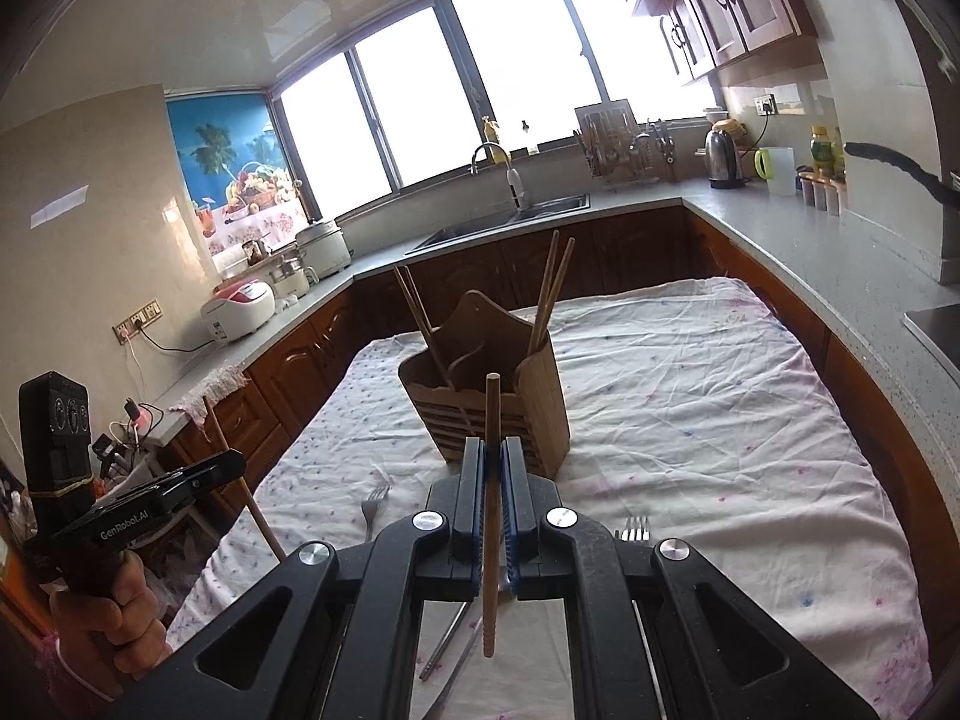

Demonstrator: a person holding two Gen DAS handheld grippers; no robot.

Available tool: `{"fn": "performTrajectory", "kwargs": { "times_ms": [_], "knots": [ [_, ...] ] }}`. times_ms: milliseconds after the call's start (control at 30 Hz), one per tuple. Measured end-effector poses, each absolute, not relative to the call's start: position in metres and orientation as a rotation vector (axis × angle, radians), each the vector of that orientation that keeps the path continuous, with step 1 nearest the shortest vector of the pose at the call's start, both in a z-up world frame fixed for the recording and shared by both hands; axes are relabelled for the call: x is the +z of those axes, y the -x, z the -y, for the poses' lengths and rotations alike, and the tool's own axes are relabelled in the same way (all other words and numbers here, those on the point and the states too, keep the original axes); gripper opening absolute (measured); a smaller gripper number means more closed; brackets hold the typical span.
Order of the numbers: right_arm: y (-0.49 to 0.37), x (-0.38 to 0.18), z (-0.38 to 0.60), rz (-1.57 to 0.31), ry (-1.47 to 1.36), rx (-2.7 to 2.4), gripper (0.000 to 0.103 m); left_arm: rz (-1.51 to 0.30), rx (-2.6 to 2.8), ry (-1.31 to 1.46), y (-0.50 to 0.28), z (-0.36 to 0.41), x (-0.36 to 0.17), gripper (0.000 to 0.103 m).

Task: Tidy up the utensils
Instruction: 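Lift both wooden chopsticks upright and carry them over the wooden holder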

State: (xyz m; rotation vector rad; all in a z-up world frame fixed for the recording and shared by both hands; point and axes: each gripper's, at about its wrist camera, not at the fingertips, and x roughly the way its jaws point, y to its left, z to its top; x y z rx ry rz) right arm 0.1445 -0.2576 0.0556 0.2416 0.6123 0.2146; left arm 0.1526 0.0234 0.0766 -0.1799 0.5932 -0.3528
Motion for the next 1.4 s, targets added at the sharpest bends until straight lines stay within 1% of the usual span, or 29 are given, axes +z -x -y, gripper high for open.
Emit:
{"fn": "performTrajectory", "kwargs": {
  "times_ms": [400,833,1133,1400],
  "knots": [
    [-0.153,0.075,0.256,-0.557,-0.233,0.221,0.005,-0.521,-0.329,0.211,-0.153,-0.039,0.092,0.004],
    [-0.185,0.101,0.258,-0.477,-0.241,0.215,0.005,-0.431,-0.309,0.222,-0.181,-0.048,0.11,0.004],
    [-0.228,0.13,0.257,-0.401,-0.229,0.208,0.005,-0.347,-0.287,0.251,-0.222,-0.052,0.122,0.004],
    [-0.268,0.14,0.255,-0.357,-0.22,0.185,0.005,-0.275,-0.265,0.25,-0.276,-0.045,0.126,0.004]
  ]
}}
